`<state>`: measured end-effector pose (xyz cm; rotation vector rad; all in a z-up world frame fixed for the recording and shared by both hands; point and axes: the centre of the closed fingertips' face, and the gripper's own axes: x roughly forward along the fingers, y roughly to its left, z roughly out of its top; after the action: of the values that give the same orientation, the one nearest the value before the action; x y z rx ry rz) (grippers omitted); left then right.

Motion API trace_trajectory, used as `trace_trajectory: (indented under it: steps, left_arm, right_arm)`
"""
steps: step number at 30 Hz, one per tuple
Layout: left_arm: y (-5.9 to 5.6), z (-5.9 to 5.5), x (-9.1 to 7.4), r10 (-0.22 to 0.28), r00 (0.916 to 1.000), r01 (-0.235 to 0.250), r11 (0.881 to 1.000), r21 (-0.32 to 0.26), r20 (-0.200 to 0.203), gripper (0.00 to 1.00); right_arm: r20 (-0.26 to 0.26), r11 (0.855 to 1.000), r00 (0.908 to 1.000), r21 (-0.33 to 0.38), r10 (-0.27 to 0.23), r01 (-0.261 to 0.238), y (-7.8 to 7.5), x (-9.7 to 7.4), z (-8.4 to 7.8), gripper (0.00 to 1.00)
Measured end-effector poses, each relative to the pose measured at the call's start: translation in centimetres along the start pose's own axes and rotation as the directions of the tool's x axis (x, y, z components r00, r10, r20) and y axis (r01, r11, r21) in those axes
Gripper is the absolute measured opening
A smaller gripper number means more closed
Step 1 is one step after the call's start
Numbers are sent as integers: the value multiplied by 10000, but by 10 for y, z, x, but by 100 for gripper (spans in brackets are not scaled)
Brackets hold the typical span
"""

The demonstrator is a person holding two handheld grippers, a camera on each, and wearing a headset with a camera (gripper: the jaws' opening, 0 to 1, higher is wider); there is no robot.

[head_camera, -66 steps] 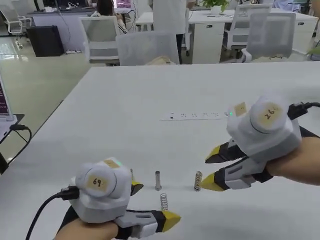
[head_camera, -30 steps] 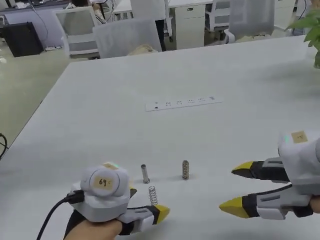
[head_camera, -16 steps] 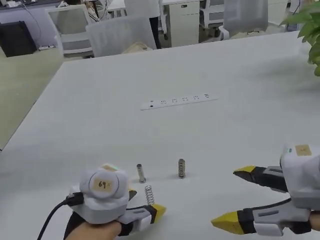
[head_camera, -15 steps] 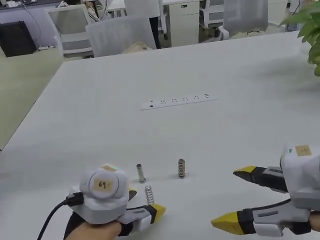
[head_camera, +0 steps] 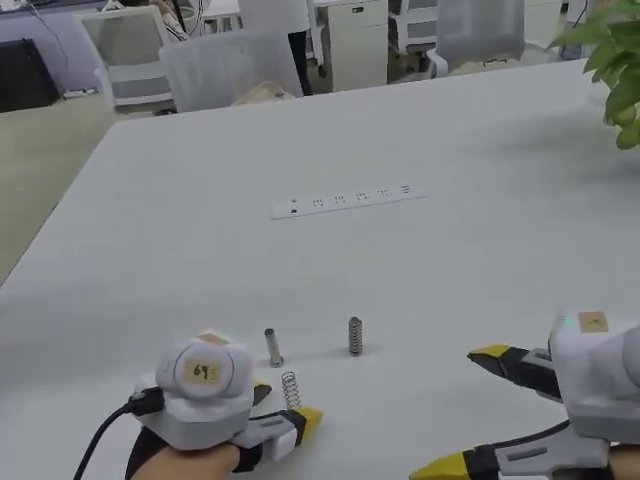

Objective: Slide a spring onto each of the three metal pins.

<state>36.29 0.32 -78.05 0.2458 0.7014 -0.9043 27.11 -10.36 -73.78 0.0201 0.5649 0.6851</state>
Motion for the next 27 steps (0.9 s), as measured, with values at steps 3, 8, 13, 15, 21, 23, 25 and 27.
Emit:
trace_trajectory:
  steps: [3, 8, 13, 15, 21, 23, 25, 27]
  left_arm:
    - [0, 1, 2, 23, 10000, -23, 10000, -57, 30, 34]
    - [2, -1, 4, 87, 10000, -87, 10000, 9, -23, 31]
    - [4, 0, 5, 119, 9999, -119, 9999, 2, 0, 28]
    - [5, -1, 5, 171, 9999, -171, 9998, 51, -24, 27]
    - [9, -1, 5, 354, 9994, -354, 9994, 26, -9, 19]
    - [10, -2, 5, 340, 9994, -340, 9994, -1, -7, 17]
    - [11, -2, 4, 363, 9993, -363, 9993, 28, 5, 16]
    - [13, -4, 3, 428, 9991, -428, 9991, 71, -33, 15]
  right_arm:
    - [-64, 10000, 10000, -22, 32, -32, 1, 1, -1, 98]
    - [-56, 10000, 10000, 3, 24, -24, 0, 1, -1, 98]
    - [-59, 10000, 10000, 28, 36, -36, 1, 1, -2, 97]
    - [-84, 10000, 10000, 31, 31, -31, 0, 1, -3, 97]
    - [-139, 10000, 9999, 52, 79, -79, 1, 2, -4, 96]
    - [-151, 9999, 9998, 45, 99, -98, 1, 2, -5, 96]
    - [-166, 9999, 9998, 52, 122, -121, 2, 2, -5, 96]
    - [-194, 9999, 9997, 44, 124, -123, 2, 3, -6, 95]
